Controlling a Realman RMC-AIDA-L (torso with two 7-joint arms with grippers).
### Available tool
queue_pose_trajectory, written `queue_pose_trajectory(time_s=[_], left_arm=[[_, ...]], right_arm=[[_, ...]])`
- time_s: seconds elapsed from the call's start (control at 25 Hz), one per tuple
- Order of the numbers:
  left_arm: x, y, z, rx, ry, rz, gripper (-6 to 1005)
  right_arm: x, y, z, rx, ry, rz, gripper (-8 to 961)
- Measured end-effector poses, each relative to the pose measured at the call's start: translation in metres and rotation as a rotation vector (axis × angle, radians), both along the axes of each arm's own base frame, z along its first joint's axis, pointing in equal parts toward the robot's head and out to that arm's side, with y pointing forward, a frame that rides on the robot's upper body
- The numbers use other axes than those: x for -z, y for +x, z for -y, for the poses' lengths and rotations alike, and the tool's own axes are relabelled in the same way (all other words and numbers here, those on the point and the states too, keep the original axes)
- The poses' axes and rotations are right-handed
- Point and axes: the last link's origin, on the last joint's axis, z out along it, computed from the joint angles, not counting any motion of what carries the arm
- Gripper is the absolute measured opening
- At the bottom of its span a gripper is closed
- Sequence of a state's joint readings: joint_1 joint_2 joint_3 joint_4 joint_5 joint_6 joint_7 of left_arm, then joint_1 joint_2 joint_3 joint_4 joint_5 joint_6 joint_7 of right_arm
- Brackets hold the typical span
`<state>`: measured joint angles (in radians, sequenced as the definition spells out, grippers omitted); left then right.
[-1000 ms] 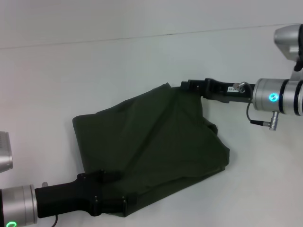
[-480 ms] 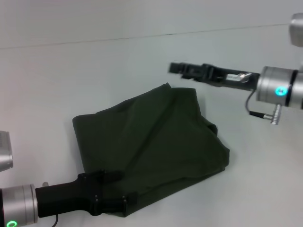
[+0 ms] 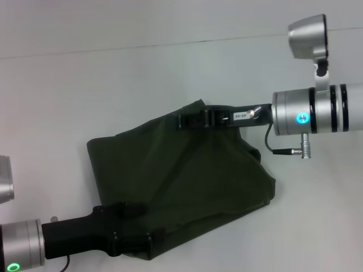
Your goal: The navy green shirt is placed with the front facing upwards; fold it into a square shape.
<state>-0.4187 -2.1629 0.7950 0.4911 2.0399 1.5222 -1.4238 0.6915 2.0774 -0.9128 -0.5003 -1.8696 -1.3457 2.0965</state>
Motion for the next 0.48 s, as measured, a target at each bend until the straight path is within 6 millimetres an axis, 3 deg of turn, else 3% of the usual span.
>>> queue_pose_trajectory(time_s=[0.24, 0.48], left_arm=[[-0.001, 0.000, -0.001, 0.001, 0.003, 0.002, 963], [-0.001, 0.001, -0.001, 0.007, 0.004, 0.004, 963]], right_arm=[[0.012, -0.006, 0.003, 0.011, -0.072, 0.035, 375], [0.030, 0.002, 0.002, 0.060, -0.082, 0.135, 274]])
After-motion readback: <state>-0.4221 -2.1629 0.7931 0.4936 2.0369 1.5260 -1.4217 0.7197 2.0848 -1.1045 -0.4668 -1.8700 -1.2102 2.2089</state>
